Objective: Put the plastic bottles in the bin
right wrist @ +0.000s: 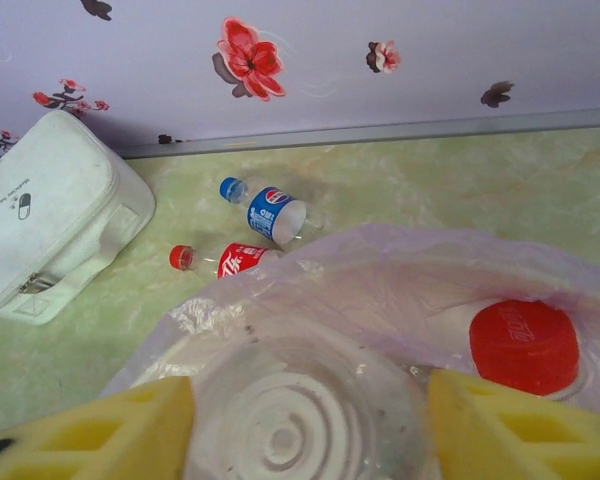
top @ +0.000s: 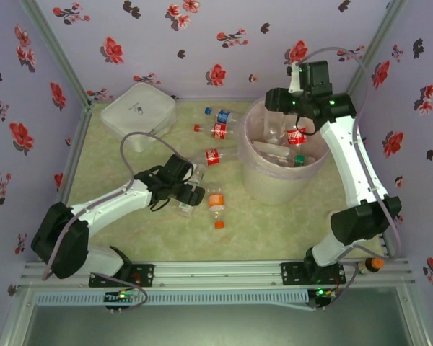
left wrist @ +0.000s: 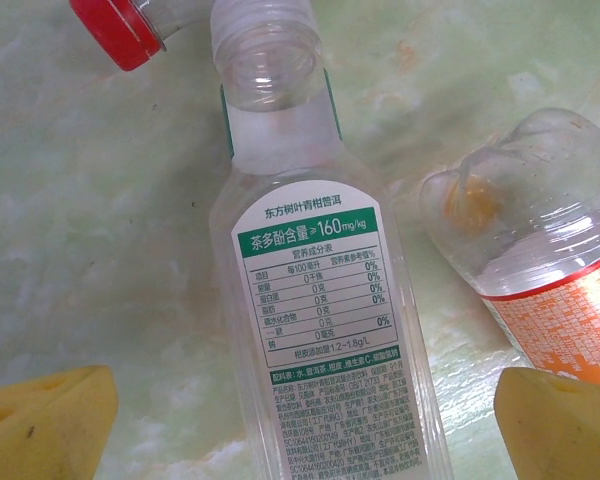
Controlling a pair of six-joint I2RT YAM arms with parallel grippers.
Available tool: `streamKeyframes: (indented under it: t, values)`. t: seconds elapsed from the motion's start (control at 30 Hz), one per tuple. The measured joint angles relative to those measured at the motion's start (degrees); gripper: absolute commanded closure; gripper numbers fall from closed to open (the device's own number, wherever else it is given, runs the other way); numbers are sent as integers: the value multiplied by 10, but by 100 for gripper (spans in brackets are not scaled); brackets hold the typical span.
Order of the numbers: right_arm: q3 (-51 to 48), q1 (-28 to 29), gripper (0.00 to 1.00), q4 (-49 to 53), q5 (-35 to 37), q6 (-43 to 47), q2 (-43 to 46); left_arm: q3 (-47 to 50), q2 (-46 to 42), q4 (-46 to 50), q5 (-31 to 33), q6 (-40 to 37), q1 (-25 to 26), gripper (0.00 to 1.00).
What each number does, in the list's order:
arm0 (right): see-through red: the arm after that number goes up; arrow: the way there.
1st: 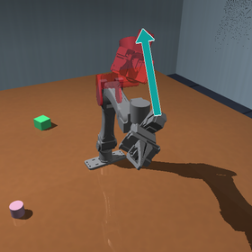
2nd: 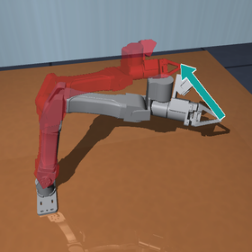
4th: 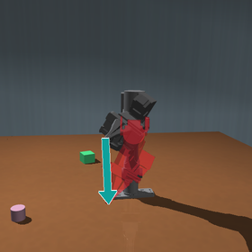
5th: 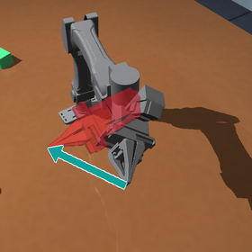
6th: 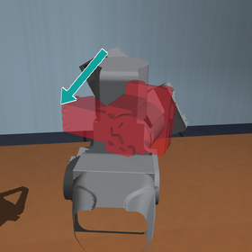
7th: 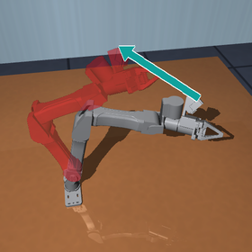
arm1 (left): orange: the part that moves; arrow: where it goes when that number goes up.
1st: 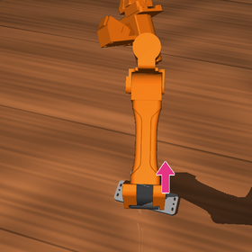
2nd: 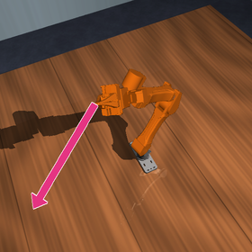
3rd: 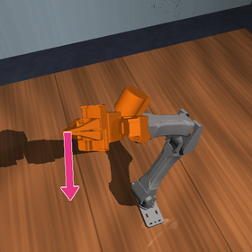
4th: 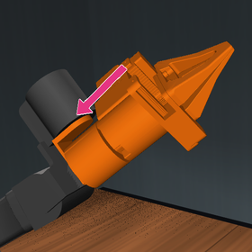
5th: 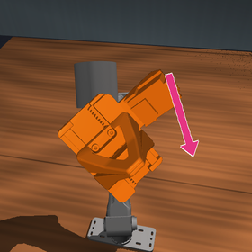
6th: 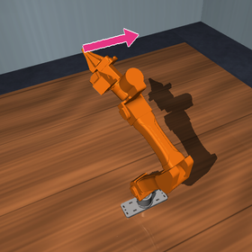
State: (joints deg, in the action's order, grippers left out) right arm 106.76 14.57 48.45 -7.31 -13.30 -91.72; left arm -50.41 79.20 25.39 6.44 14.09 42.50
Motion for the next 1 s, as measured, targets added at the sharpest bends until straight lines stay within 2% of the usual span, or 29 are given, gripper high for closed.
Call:
streamKeyframes:
  t: [0.07,0.1,0.2,0.27,0.5,0.73,0.8,0.97,1.0]
  values:
    - [0,0,46,3,0,3,8,0,0,0,0,0,0,3]
    - [0,0,41,7,0,3,12,0,0,0,0,0,0,3]
    - [0,0,11,20,-1,14,25,-1,0,0,0,0,0,3]
    - [0,-1,1,32,-2,28,36,-1,0,-1,0,0,0,3]
    - [-13,-8,0,41,-23,90,73,-1,-2,-2,0,1,0,3]
    - [-81,-8,1,10,-65,164,48,-1,-2,-9,0,3,0,3]
    - [-99,-8,9,-5,-69,179,34,-1,-2,-10,0,4,0,3]
    - [-123,-8,47,-36,-83,190,25,-1,-5,-10,1,4,0,3]
    - [-124,-8,52,-42,-84,190,29,-1,-7,-10,1,4,0,3]
